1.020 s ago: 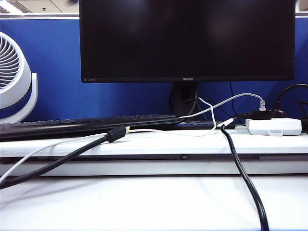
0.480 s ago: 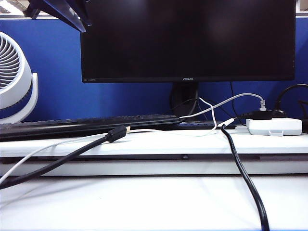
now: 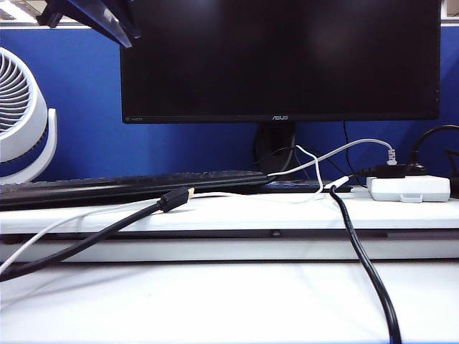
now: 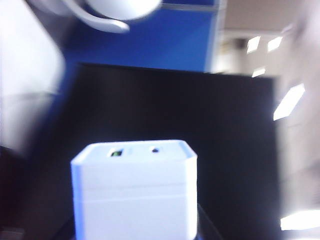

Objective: Pick up the Type-C charging cable and the charging base, insert one end of the Type-C charger into the corresponding slot on the base, and finally place the plugged-in charger back on the table.

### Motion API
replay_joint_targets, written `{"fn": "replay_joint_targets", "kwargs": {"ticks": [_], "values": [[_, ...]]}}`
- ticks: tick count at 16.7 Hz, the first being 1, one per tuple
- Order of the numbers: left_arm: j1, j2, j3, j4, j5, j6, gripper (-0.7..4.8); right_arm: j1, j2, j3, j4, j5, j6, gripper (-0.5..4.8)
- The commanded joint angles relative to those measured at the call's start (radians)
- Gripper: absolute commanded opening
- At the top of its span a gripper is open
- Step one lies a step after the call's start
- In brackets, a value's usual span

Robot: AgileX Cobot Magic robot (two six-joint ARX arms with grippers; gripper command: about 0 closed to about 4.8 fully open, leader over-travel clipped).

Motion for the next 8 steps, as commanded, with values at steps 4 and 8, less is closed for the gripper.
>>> {"fn": "replay_joint_targets", "kwargs": {"ticks": [4,8], "values": [[0.000,-0.005,0.005,0.059,0.008,-0.039,1.02,0.002,-0.004,0.007,-0.244,-0.001,0.076,0.53],[0.000,-0.005,0.005,0.066,0.046,-0.043,1.02,0.002,-0.001,0.007,-0.334,0.000,0.076,0.53]]}}
